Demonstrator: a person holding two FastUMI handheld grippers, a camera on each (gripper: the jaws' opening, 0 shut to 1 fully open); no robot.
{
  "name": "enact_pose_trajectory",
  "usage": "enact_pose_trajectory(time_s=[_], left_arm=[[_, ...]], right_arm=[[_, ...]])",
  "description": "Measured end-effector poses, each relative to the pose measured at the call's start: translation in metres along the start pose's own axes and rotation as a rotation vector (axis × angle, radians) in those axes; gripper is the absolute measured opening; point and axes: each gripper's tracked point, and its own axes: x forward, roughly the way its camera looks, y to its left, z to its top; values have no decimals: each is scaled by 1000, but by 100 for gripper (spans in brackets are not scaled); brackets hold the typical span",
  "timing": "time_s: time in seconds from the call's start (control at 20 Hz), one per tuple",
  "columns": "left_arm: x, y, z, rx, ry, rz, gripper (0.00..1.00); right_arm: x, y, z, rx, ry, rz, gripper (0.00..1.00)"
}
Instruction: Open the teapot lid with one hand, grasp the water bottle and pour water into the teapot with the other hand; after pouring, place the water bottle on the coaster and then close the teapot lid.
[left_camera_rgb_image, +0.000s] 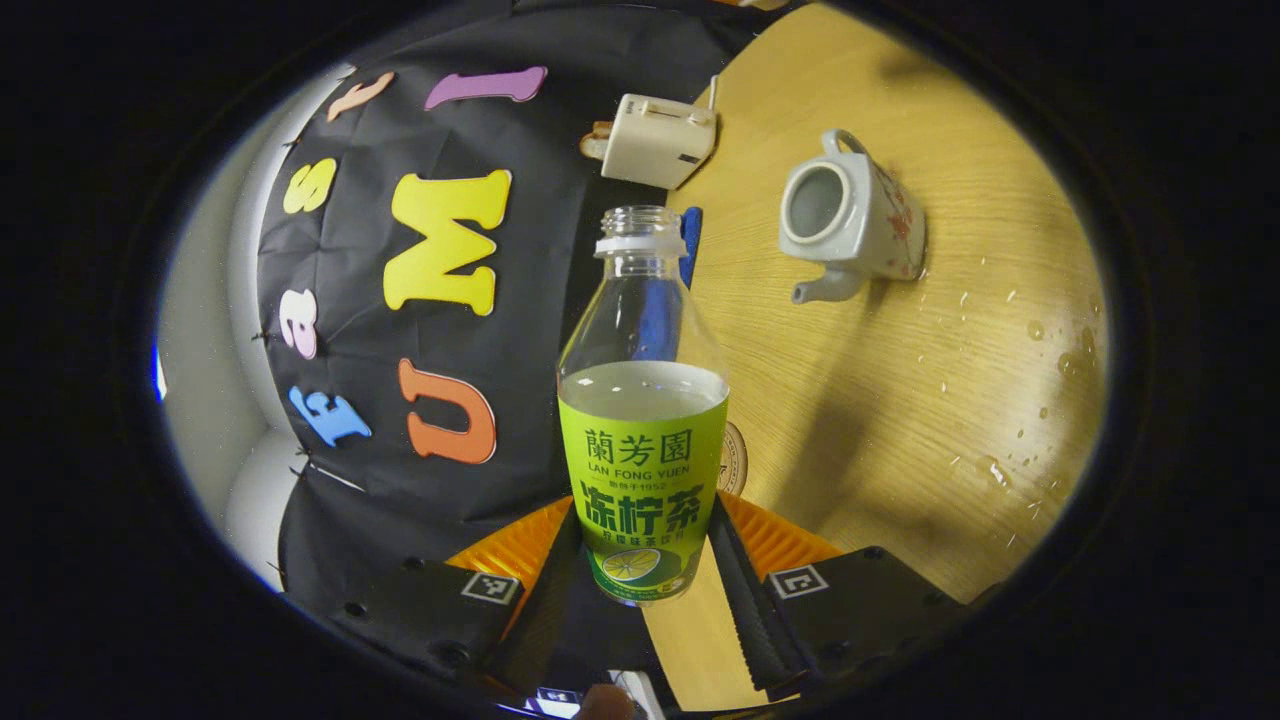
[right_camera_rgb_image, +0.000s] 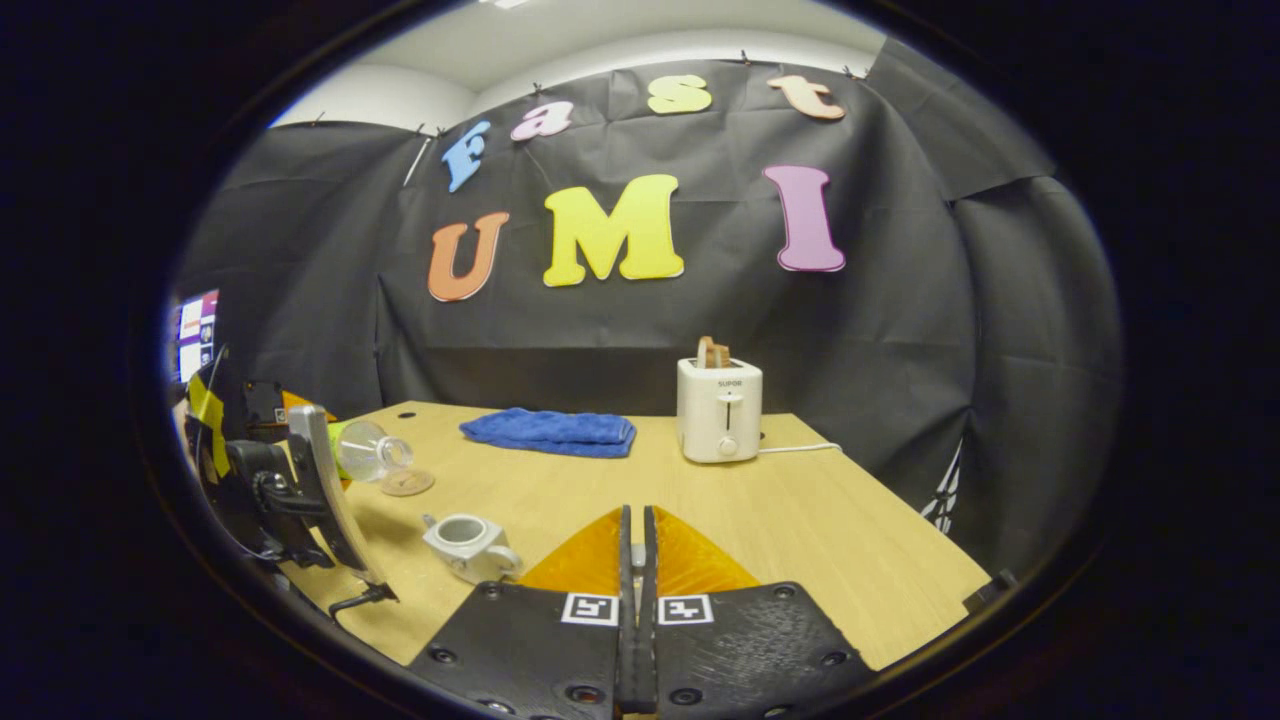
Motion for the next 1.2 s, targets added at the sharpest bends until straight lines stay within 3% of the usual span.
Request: enact_pose_trajectory(time_s=[0.55, 1.2], left_arm=[[0, 18, 13, 255, 22, 44, 75], [7, 25, 35, 437, 3, 88, 75]], right_arm=[[-3, -3, 0, 13, -15, 8, 2], [-4, -9, -7, 21, -9, -1, 0]])
